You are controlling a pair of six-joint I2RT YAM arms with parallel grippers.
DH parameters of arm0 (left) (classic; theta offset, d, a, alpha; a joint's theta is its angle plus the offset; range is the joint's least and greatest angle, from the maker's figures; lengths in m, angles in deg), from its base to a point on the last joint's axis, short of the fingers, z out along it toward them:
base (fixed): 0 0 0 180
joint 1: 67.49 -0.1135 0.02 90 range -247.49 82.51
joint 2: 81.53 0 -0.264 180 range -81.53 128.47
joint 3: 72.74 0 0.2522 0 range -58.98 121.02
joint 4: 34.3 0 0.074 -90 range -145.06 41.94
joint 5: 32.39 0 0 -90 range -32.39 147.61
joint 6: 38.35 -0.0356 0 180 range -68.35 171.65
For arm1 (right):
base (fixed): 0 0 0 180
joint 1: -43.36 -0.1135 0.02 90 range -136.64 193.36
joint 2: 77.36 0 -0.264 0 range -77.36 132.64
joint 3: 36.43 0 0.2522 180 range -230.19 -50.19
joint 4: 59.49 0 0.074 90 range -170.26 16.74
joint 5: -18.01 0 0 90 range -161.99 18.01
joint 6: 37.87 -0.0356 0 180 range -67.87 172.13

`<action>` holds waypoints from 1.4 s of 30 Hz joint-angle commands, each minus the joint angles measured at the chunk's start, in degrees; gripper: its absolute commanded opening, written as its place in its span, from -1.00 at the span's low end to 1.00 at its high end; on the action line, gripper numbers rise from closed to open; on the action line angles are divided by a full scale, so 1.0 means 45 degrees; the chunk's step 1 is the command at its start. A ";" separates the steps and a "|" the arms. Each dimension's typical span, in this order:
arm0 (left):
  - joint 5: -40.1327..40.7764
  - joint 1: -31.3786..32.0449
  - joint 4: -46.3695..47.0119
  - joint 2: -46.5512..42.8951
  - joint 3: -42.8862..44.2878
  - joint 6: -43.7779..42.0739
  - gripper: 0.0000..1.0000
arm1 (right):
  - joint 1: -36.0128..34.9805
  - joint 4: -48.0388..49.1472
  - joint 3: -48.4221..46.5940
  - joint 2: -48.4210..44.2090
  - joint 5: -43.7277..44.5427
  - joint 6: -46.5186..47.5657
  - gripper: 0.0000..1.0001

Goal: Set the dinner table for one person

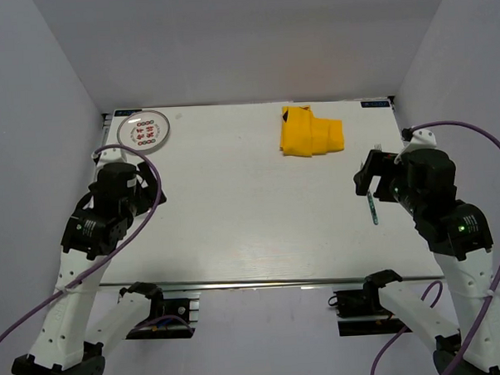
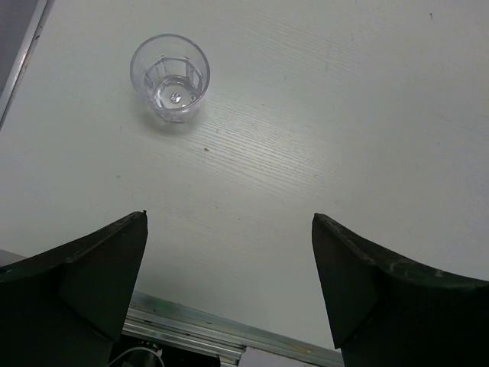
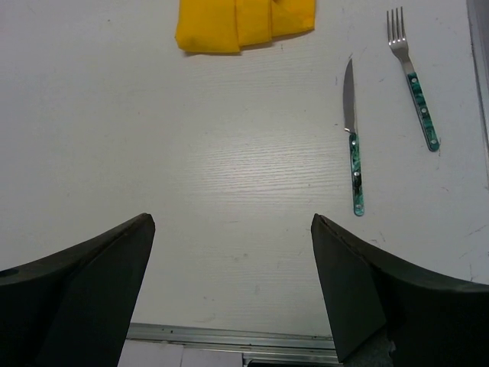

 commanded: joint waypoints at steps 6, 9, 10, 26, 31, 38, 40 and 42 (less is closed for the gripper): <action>-0.0627 -0.0059 0.0490 -0.0653 -0.0383 -0.0277 0.96 | 0.0041 0.2771 0.1247 0.0472 -0.2406 -0.0586 0.79; -0.2108 -0.0059 0.0802 -0.0614 -0.0734 -0.0705 0.96 | 0.0002 0.4742 0.2165 0.1427 -0.3756 -0.1096 0.79; -0.3138 -0.0059 0.1015 -0.0575 -0.0833 -0.1055 0.96 | 0.0041 0.5308 0.2361 0.1780 -0.3952 -0.1232 0.79; -0.5843 -0.0059 0.0705 -0.1315 -0.2181 -0.1625 0.96 | 0.1369 0.8286 -0.5715 1.5422 -0.4967 0.0190 0.78; -0.6195 -0.0059 0.0900 -0.1395 -0.2396 -0.1761 0.96 | 0.1682 0.6254 -0.9898 1.8596 -0.4227 0.0758 0.78; -0.6410 0.0058 0.1115 -0.0928 -0.2650 -0.1820 0.96 | 0.2541 0.7577 -1.0958 2.0591 -0.6568 0.1130 0.70; -0.6547 0.0058 0.1135 -0.0771 -0.2708 -0.1859 0.96 | 0.2697 0.8201 -1.1035 2.1001 -0.7619 0.1130 0.66; -0.6567 0.0058 0.1174 -0.0653 -0.2748 -0.1859 0.96 | 0.2756 0.8555 -1.1094 2.1235 -0.7859 0.0974 0.66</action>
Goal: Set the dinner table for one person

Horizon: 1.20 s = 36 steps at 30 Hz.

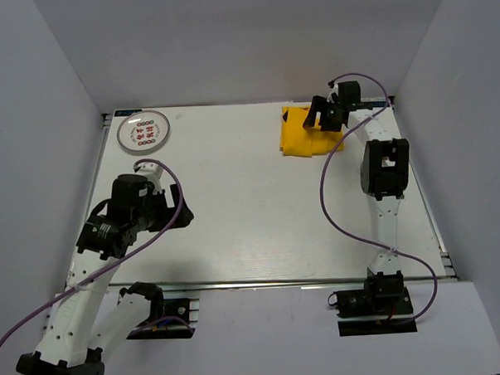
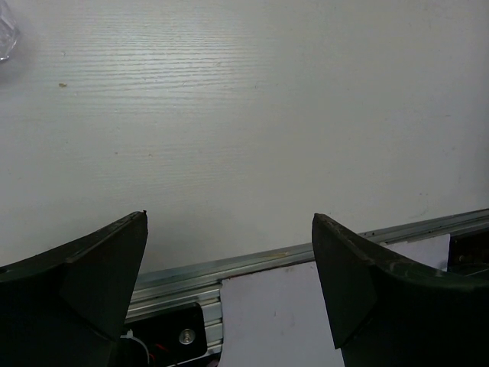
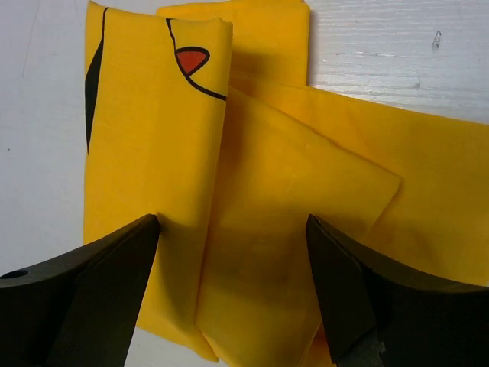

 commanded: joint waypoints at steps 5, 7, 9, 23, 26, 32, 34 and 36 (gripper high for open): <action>-0.0296 0.0053 0.0276 0.0305 -0.0081 -0.0203 0.96 | 0.0089 0.1949 -0.0784 0.0284 -0.1064 -0.0076 0.67; -0.0335 0.0053 0.0295 0.0422 -0.0081 -0.0203 0.96 | 0.0051 0.2164 -0.0726 0.0265 -0.0692 -0.0096 0.67; -0.0354 0.0053 0.0314 0.0558 -0.0062 -0.0241 0.96 | 0.0051 0.2437 -0.0764 0.0303 -0.0479 -0.0097 0.67; -0.0335 0.0053 0.0315 0.1028 -0.0003 -0.0261 0.96 | -0.0008 0.3825 -0.0822 0.0967 -0.1842 -0.1014 -0.07; -0.0335 0.0053 0.0334 0.1067 -0.0003 -0.0242 0.96 | 0.0012 0.3922 -0.1037 0.0852 -0.2214 -0.1209 -0.83; -0.0296 0.0053 0.0393 0.1028 -0.0062 -0.0223 0.96 | -0.0261 0.6469 0.2403 -0.1931 -0.2935 -0.1326 -1.00; -0.0277 0.0053 0.0373 0.1047 -0.0022 -0.0242 0.96 | -0.0456 0.7468 0.3916 -0.2934 -0.3190 -0.1269 -1.00; -0.0218 0.0053 0.0412 0.0970 -0.0003 -0.0203 0.96 | -0.0749 0.8606 0.6142 -0.4359 -0.3854 -0.1055 -1.00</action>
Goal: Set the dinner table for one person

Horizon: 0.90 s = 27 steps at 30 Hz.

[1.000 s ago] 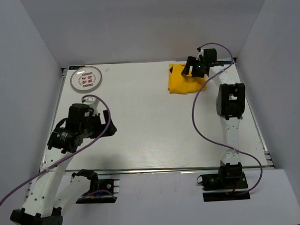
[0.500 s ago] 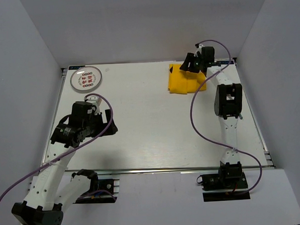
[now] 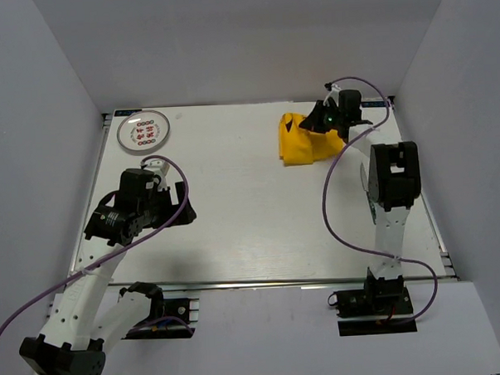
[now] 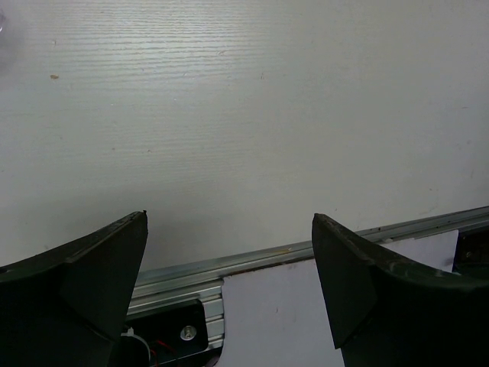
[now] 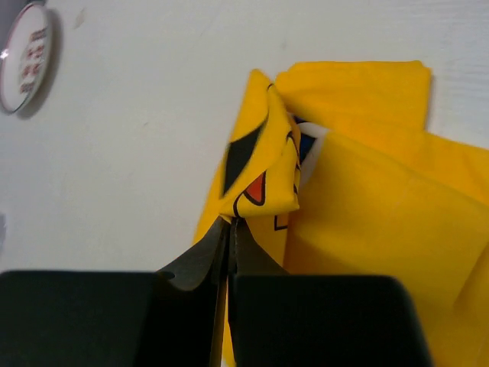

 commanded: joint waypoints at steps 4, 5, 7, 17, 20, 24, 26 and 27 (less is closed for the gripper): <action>-0.0159 0.0053 0.0301 -0.0314 -0.0052 -0.0057 0.96 | -0.1253 0.5422 0.6340 -0.5147 -0.1760 -0.0102 -1.00; -0.0199 0.0053 0.0301 -0.0353 -0.0032 -0.0076 0.96 | -0.1389 0.7014 0.8341 -0.5582 -0.1741 -0.0258 -1.00; -0.0199 0.0053 0.0300 -0.0508 -0.0091 -0.0076 0.96 | -0.1858 0.8450 1.0189 -0.6770 -0.1760 -0.0747 -1.00; -0.0043 0.0053 0.1022 -0.0569 -0.0677 0.1170 0.96 | -0.3890 1.3571 1.8084 -1.0331 -0.1701 -0.1783 -0.85; -0.0684 0.0053 0.1976 -0.0412 -0.0677 0.1698 0.96 | -0.4553 1.4410 1.9724 -1.1384 -0.1430 -0.2152 -0.69; -0.1796 0.0053 0.3149 -0.0061 -0.1047 0.2228 0.96 | -0.5101 1.4434 2.1582 -1.4324 -0.0960 -0.2524 -0.41; -0.2286 0.0053 0.3773 0.0289 -0.1379 0.2404 0.96 | -0.5296 1.2877 2.2033 -1.5696 -0.0823 -0.2448 -0.27; -0.2463 0.0053 0.3990 0.0407 -0.1496 0.2443 0.96 | -0.5374 1.2116 2.2072 -1.7115 -0.0745 -0.2311 0.29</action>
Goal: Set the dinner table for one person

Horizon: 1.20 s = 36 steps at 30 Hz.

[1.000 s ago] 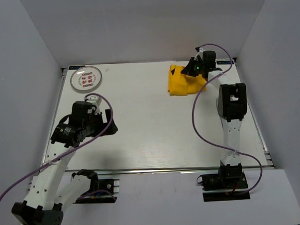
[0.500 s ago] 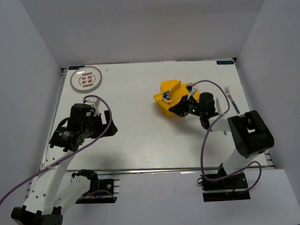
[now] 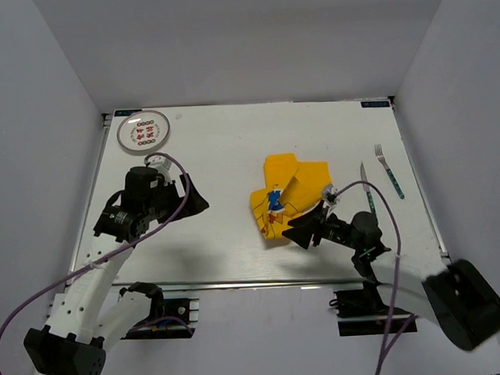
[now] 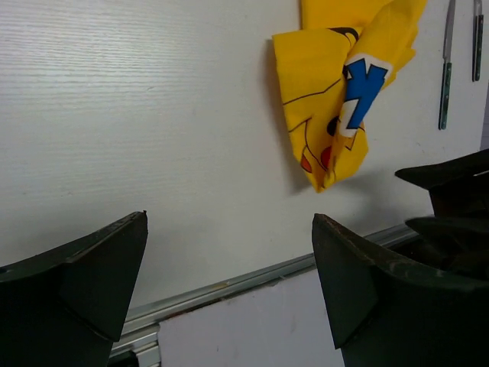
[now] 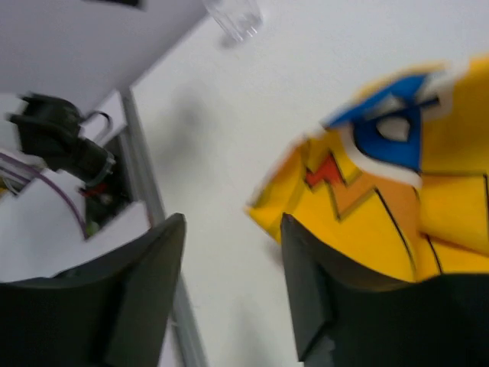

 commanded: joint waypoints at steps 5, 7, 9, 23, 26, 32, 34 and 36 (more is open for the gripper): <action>-0.1747 0.0053 0.2821 0.1243 -0.1319 0.0992 0.96 | -0.0378 -0.6608 0.0132 -0.6952 0.1885 0.1217 0.70; -0.2469 0.0190 0.4007 0.1653 -0.1789 0.1556 0.96 | -0.0359 -0.7908 0.0054 -0.7723 0.3974 0.0847 0.79; -0.2919 0.0307 0.4832 0.2062 -0.2453 0.2104 0.96 | -0.0358 -0.9664 -0.0374 -0.7844 0.6289 -0.0007 0.78; -0.2433 0.2026 0.9757 1.0067 0.0061 0.4353 0.96 | -0.0281 -1.4438 -0.4360 -0.3508 1.1709 -0.4292 0.79; -0.2258 0.2299 1.0051 1.1511 0.1039 0.4314 0.96 | -0.0222 -1.4826 -0.5140 -0.2884 1.2067 -0.3843 0.79; -0.2294 0.2436 1.1044 1.2728 0.1744 0.4177 0.84 | -0.0144 -1.4185 -0.5046 -0.2862 1.0917 -0.3393 0.78; -0.2413 0.2552 1.1437 1.2787 0.1821 0.4314 0.53 | -0.0183 -1.3969 -0.4734 -0.2999 1.0798 -0.3354 0.79; -0.2725 0.2553 1.1497 1.2710 0.1900 0.4625 0.20 | -0.0163 -1.4027 -0.4654 -0.2980 1.0797 -0.3334 0.79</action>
